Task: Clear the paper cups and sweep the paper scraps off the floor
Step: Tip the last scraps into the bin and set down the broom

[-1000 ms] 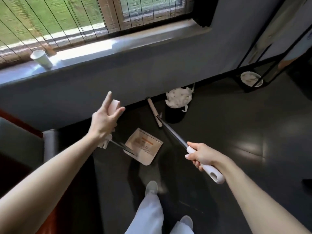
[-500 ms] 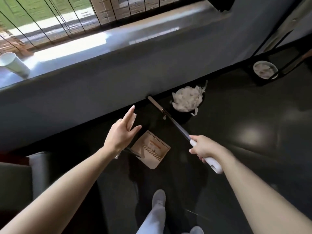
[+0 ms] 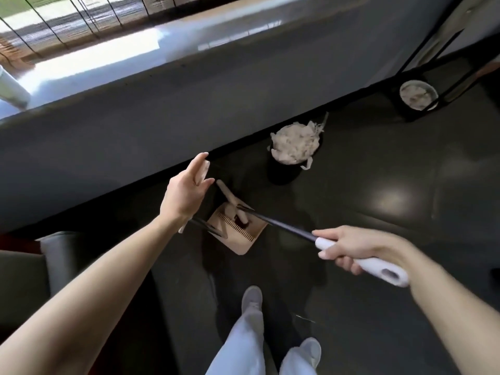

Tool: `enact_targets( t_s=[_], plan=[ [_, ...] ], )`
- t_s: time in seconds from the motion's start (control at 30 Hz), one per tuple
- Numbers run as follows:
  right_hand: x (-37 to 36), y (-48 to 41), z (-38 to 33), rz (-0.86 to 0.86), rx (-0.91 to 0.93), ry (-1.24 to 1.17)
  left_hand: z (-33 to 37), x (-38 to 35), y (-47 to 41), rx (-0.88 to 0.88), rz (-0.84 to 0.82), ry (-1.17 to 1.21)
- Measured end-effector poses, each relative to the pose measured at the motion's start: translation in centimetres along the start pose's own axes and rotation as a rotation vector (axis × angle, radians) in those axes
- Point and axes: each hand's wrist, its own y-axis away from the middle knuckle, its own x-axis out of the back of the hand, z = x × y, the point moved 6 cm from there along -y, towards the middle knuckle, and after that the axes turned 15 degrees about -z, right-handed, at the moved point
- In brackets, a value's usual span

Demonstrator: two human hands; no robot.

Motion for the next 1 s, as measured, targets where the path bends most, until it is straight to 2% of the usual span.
enact_targets(
  t_s=[0.2, 0.4, 0.57, 0.77, 1.0],
  plan=[
    [-0.5, 5.0, 1.5, 0.052, 0.063, 0.035, -0.3, 0.0, 1.9, 0.0, -0.03, -0.068],
    [-1.6, 6.6, 3.8, 0.139, 0.208, -0.089, 2.0, -0.5, 6.0, -0.124, -0.051, -0.229],
    [-4.4, 8.5, 6.2, 0.12, 0.379, -0.225, 5.5, 1.7, 11.6, -0.237, 0.048, -0.344],
    [-7.6, 12.8, 10.1, 0.111, 0.566, -0.239, 10.9, 3.4, 20.6, -0.429, 0.242, -0.557],
    [-8.8, 20.7, 14.2, 0.074, 0.768, -0.306, 19.4, 3.3, 28.4, -0.662, 0.317, -0.805]
  ],
)
